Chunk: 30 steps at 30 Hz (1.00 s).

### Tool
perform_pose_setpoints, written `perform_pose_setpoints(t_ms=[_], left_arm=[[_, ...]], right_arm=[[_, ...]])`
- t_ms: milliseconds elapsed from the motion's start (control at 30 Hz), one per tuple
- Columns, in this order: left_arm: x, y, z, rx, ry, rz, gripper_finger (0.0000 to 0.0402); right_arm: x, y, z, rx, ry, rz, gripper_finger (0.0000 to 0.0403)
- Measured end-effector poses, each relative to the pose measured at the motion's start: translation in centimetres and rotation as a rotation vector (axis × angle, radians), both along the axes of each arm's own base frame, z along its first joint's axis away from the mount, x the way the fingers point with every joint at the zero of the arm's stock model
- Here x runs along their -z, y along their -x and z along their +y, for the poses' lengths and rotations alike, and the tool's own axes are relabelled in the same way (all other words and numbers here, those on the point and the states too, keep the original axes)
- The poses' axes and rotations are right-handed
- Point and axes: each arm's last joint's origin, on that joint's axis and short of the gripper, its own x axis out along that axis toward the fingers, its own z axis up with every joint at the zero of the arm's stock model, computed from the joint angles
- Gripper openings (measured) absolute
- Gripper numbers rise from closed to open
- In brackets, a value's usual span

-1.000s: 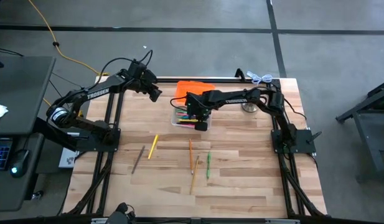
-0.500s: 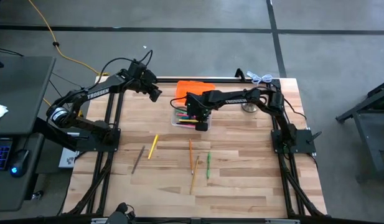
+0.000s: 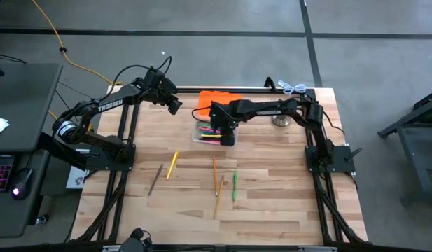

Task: Pick & place school supplies into a supply box
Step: Put the pink pencil into the transparent supply box, then put the green pen into the transparent supply box

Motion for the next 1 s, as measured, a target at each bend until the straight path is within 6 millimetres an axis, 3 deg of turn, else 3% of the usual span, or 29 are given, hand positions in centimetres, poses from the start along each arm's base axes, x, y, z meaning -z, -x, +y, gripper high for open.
perform_pose_setpoints(t_ms=[333,633,833,1000], left_arm=[[-0.5,0.2,-0.4,0.01,0.011,-0.022,0.02],[-2.1,2.3,-3.0,-0.006,0.099,0.017,0.02],[-4.2,4.2,-5.4,-0.058,0.122,-0.024,0.02],[-6.2,5.9,-7.6,-0.076,0.11,-0.116,0.02]], right_arm=[[-4.8,1.5,1.1,0.024,-0.009,-0.081,0.0098],[-9.5,4.0,4.4,0.028,-0.145,-0.129,0.0095],[-11.2,4.6,7.1,0.017,-0.183,-0.155,0.0096],[-11.2,4.5,9.1,0.018,-0.213,-0.149,0.0095]])
